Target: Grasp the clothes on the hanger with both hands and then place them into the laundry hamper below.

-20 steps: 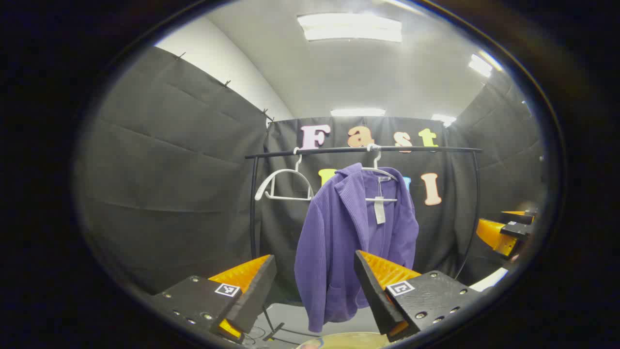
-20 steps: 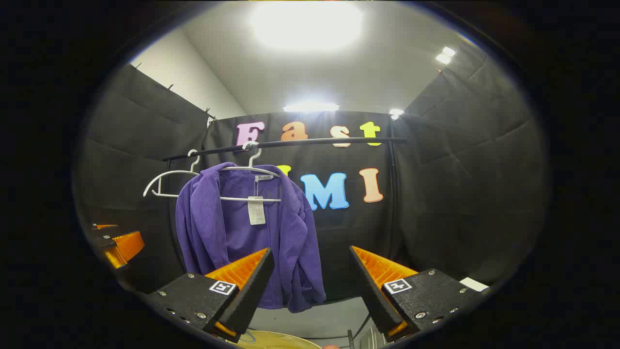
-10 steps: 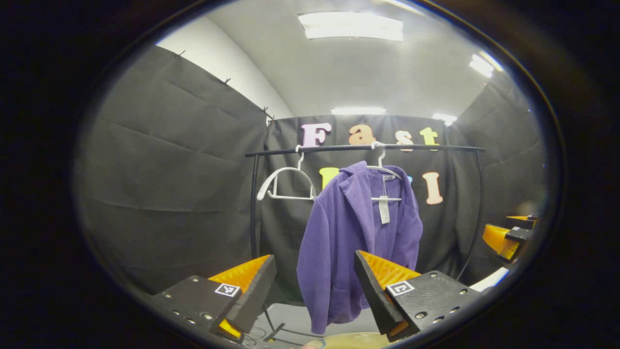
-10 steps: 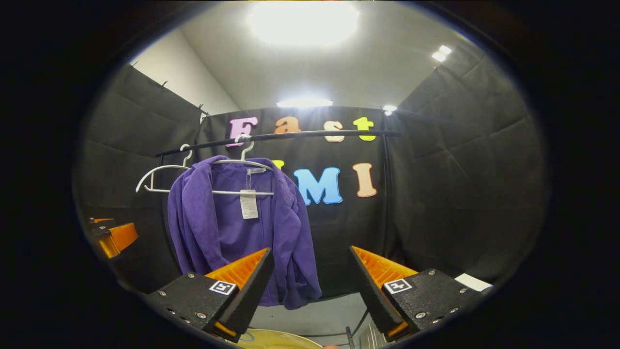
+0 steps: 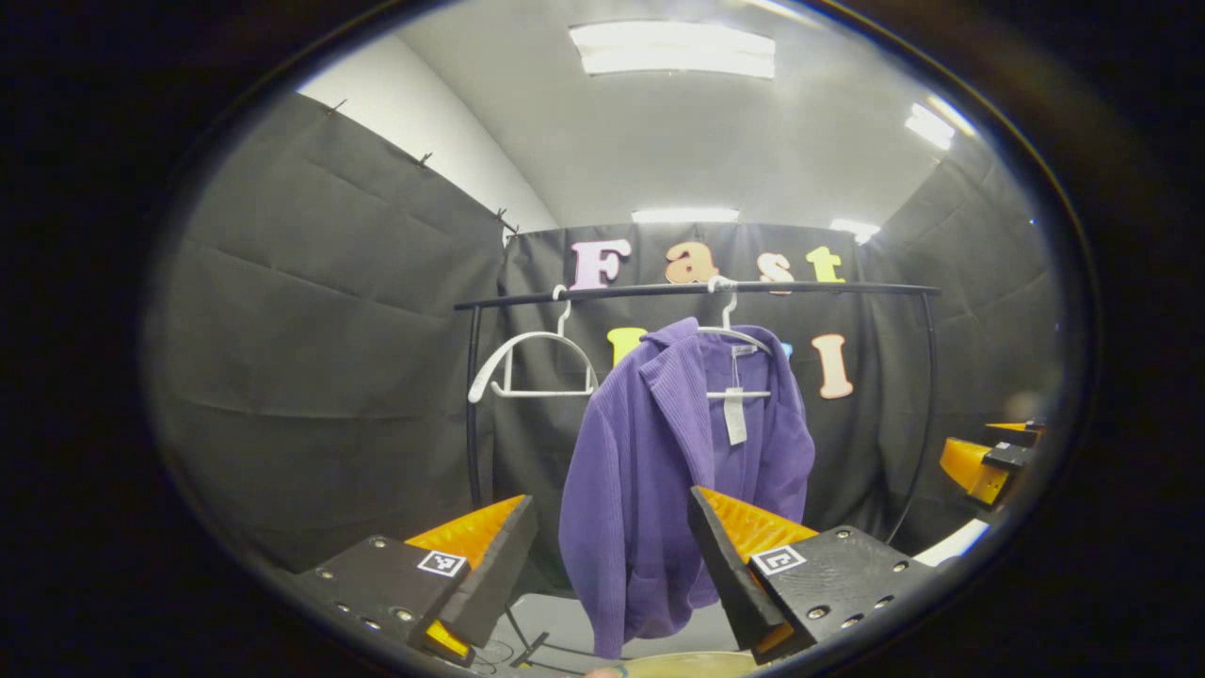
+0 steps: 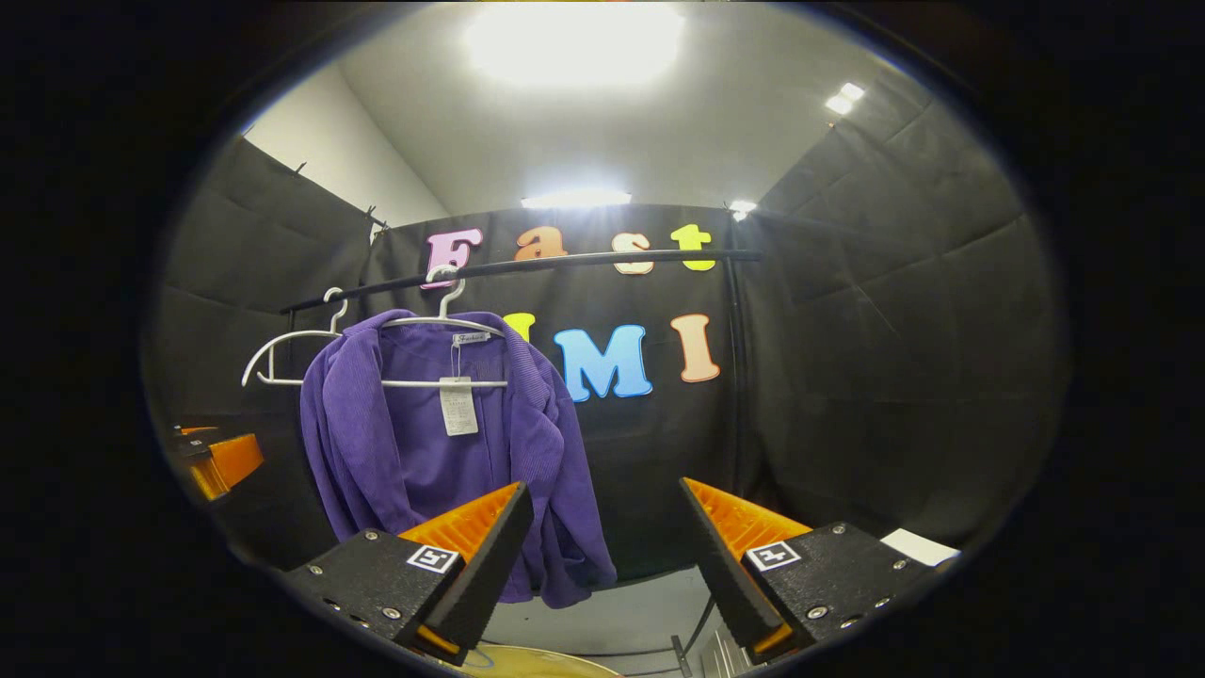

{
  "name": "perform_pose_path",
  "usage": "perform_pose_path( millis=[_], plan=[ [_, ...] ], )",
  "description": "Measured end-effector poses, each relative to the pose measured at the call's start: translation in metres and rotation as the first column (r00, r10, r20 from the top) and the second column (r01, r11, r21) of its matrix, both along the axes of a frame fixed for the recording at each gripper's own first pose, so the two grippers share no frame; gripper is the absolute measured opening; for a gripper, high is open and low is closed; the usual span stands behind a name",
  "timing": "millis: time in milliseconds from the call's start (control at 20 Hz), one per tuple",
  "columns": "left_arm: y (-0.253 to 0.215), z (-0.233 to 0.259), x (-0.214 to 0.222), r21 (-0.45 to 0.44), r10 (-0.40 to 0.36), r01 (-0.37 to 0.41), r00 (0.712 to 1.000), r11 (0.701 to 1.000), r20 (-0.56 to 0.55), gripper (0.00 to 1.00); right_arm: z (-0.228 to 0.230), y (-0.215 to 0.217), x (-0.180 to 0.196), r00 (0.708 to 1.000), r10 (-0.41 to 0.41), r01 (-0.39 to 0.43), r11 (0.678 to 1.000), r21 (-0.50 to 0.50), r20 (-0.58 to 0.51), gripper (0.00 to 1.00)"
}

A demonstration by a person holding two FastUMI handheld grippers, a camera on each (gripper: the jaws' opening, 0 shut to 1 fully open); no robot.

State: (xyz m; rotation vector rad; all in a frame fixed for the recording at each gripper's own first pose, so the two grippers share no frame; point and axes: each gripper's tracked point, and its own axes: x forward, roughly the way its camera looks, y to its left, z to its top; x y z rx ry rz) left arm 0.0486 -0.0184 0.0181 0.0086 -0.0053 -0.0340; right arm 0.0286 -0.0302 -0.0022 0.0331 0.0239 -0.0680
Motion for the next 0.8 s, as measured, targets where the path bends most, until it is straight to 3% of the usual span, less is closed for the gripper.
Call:
perform_pose_path(
  millis=[300, 350, 400, 800],
  plan=[
    [-0.020, 0.025, 0.032, -0.001, 0.007, -0.007, 1.000, 1.000, 0.016, 0.99, 0.022, 0.003, 0.044, 0.997, 0.075, -0.075, 0.997, 0.005, 0.011, 0.95],
    [-0.024, 0.030, 0.036, -0.002, 0.006, -0.006, 1.000, 1.000, 0.023, 0.93, 0.024, 0.003, 0.052, 0.996, 0.087, -0.087, 0.996, 0.003, 0.010, 0.95],
    [-0.027, 0.035, 0.040, 0.000, 0.006, -0.006, 1.000, 1.000, 0.031, 0.99, 0.027, 0.004, 0.061, 0.995, 0.098, -0.098, 0.995, 0.002, 0.011, 0.95],
    [-0.062, 0.037, 0.084, 0.022, -0.007, 0.006, 0.999, 1.000, 0.037, 0.99, 0.024, 0.028, 0.130, 0.976, 0.217, -0.217, 0.976, -0.008, -0.017, 0.95]
  ],
)
